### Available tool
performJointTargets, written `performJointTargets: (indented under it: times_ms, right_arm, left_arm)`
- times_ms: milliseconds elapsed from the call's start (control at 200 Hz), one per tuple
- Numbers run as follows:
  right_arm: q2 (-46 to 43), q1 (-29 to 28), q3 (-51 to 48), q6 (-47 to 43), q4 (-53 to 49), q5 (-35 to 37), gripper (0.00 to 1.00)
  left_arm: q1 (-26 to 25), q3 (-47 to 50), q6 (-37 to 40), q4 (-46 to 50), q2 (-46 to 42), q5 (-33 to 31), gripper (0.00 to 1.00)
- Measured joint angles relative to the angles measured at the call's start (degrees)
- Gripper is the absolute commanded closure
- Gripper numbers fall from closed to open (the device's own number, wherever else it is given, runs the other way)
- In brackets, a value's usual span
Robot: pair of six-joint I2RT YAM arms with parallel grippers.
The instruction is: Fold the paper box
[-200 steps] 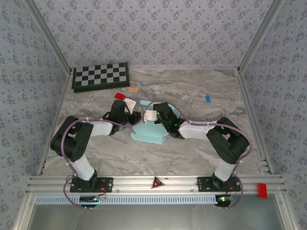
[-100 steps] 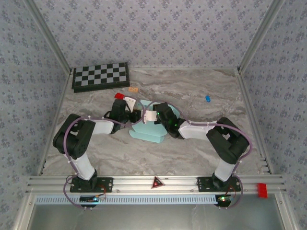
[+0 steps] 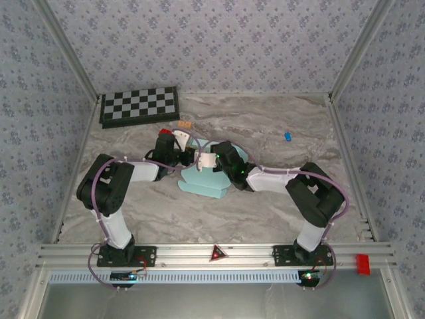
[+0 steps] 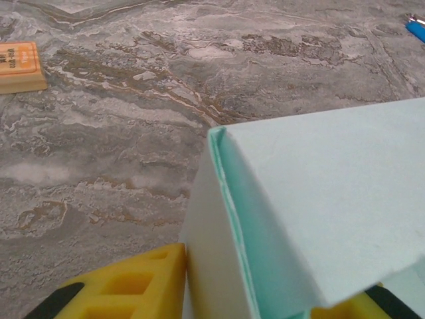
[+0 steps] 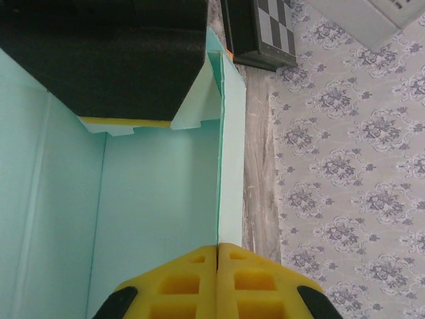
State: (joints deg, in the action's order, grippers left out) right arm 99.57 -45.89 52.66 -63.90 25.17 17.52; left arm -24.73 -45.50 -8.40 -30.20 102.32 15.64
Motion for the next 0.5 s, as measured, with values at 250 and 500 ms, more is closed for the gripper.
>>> performJointTargets:
  times_ms: [250,500]
  right_arm:
    - [0.26,-0.02,0.98,0.48,-0.2,-0.35,1.0]
    - [0.28,-0.17,2.19,1.75,-0.09,-0.5,0.94]
  left_arm:
    - [0.24,0.0,-0.11,-0.63,0.24,-0.98,0.85]
    - [-0.15,0.0,0.02,-0.63,0.31,-2.67,0.95]
